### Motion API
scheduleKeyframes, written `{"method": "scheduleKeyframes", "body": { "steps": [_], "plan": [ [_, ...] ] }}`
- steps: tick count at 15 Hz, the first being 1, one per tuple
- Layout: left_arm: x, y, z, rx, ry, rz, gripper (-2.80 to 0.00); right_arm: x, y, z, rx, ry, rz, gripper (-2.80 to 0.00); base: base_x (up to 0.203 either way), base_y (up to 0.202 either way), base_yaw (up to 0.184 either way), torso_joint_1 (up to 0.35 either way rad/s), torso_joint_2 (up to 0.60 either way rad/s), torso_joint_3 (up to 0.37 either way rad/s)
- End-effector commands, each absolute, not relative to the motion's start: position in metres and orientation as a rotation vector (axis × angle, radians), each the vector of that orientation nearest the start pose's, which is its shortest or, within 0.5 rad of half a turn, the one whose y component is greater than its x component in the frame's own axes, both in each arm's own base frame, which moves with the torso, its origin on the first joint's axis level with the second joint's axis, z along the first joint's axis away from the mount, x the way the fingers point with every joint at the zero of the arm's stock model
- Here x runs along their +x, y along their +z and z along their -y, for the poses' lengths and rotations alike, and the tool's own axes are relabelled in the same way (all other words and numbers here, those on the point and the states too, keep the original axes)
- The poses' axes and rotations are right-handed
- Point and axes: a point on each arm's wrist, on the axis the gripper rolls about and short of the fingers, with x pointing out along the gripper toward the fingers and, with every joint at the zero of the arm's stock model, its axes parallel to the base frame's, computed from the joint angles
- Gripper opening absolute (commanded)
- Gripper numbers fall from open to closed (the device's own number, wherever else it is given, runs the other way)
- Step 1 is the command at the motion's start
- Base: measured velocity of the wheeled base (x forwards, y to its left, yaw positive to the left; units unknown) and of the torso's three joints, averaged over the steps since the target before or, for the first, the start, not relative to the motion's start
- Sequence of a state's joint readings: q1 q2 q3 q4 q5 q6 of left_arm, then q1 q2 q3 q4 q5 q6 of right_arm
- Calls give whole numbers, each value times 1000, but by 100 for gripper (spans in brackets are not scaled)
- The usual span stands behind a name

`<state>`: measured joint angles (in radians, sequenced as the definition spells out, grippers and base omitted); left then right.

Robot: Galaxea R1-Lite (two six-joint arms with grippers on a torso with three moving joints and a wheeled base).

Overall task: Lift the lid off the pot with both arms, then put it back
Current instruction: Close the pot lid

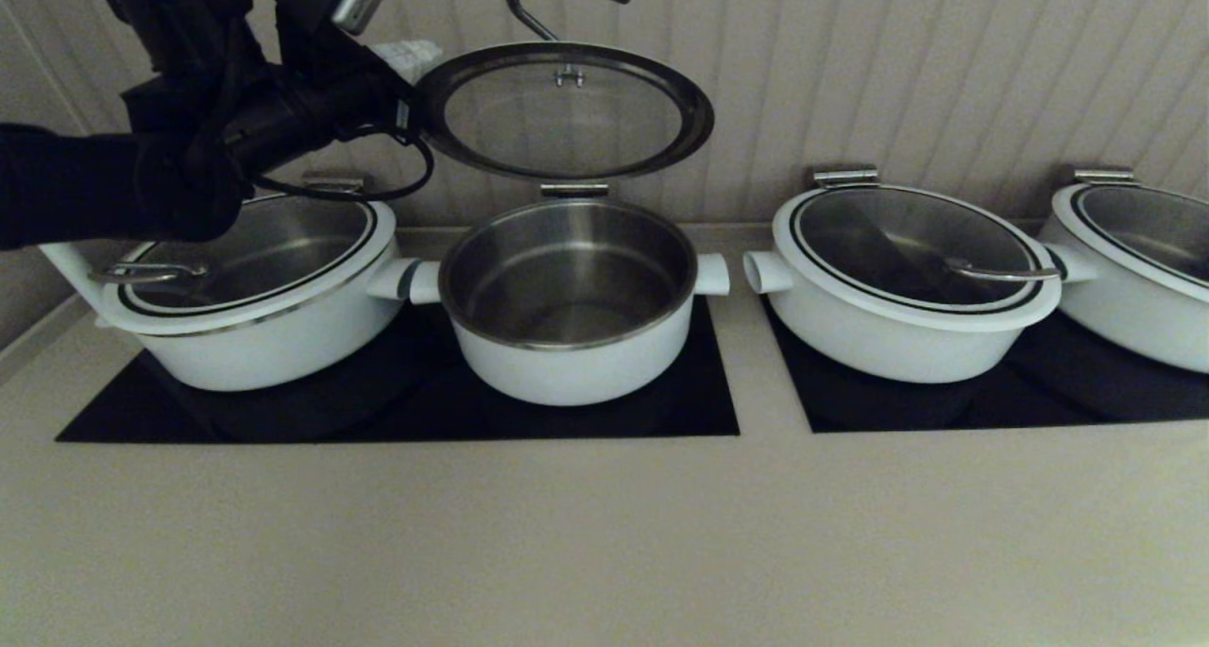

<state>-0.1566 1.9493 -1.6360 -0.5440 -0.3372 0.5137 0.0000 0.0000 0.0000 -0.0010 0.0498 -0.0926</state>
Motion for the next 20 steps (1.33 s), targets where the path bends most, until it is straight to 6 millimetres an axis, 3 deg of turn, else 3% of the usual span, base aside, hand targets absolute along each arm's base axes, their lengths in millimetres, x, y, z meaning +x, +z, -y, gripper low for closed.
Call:
{"method": "scheduleKeyframes", "body": {
  "steps": [1,14,20],
  "plan": [
    [389,316,70,525,-431,344,-280,-23,76,-1,-94,51,2,-280,0,0,0,0,0,0],
    [359,294,65,524,-454,285,-280,-23,76,-1,-94,51,2,-280,0,0,0,0,0,0],
    [356,292,65,527,-450,306,-280,-23,76,-1,-94,51,2,-280,0,0,0,0,0,0]
  ]
}}
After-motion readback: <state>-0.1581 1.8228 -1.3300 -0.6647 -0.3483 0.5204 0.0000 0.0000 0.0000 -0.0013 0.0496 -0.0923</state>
